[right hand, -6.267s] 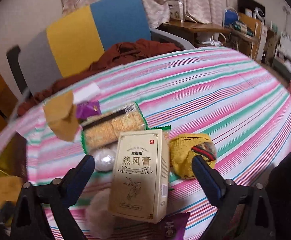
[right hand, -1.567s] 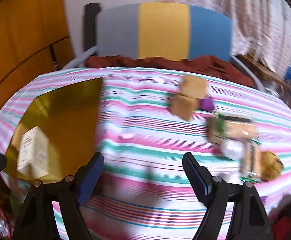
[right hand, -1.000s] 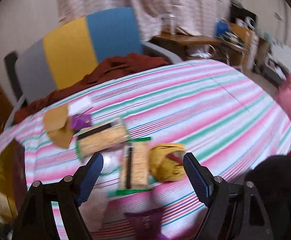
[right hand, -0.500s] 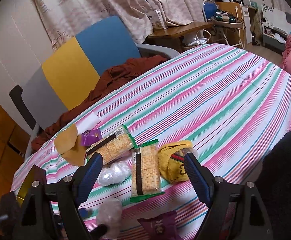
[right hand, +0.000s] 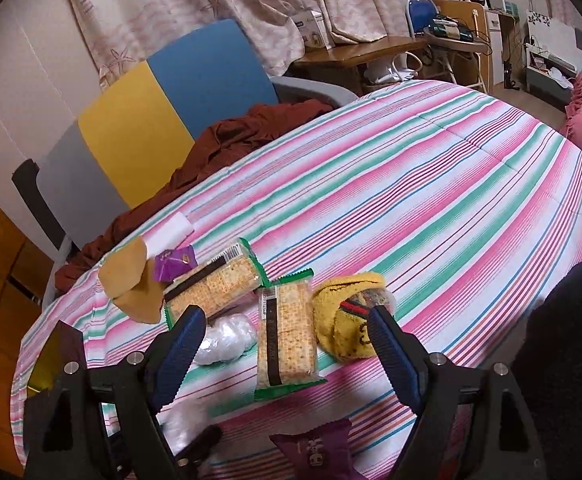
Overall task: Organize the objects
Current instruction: 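Grasp the clear plastic bag with the left gripper while the right gripper reaches toward the purple packet, then grasp the purple snack packet with the right gripper while the left gripper carries the plastic bag toward the tray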
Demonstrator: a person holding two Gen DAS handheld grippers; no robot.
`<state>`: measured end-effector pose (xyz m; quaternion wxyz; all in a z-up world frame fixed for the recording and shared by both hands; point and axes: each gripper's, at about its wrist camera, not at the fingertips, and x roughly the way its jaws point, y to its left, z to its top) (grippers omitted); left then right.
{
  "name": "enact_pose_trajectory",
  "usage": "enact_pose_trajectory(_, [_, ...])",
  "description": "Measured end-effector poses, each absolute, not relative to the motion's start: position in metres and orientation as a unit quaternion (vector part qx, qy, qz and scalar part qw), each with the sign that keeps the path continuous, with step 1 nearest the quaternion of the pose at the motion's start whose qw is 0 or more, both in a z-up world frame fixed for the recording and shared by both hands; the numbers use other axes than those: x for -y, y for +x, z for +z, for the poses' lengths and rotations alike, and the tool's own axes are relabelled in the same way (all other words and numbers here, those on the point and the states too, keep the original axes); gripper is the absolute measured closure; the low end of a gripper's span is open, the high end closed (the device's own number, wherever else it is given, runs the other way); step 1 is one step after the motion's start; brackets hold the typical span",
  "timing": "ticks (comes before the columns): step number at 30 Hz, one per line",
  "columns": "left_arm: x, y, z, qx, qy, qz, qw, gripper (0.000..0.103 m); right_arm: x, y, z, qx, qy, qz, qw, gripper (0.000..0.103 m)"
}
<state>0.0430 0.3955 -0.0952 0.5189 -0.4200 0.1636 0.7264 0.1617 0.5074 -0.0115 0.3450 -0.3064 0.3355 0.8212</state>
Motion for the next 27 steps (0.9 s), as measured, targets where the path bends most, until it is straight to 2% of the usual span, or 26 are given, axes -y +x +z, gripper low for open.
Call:
enact_pose_trajectory(9, [-0.341,0.041,-0.1,-0.157,-0.406,0.759,0.484,0.07,-0.501,0.139,-0.036,-0.348,-0.419,0.786,0.294,0.018])
enact_pose_trajectory(13, [-0.339,0.042,-0.102,-0.155,-0.398,0.762,0.486,0.069,-0.485,0.14,-0.037,-0.301,-0.476,0.773,0.292,0.018])
enact_pose_trajectory(19, [-0.336,0.041,-0.103,-0.144,-0.392,0.764,0.491,0.068,-0.474,0.129,-0.055,-0.274,-0.55,0.738,0.279,0.021])
enact_pose_trajectory(24, [-0.334,0.044,-0.104,-0.144,-0.38,0.769,0.494,0.067,-0.467,0.127,-0.068,-0.265,-0.581,0.716,0.281,0.026])
enact_pose_trajectory(27, [-0.334,0.045,-0.105,-0.144,-0.376,0.77,0.494,0.067,-0.468,0.127,-0.071,-0.27,-0.584,0.711,0.284,0.034])
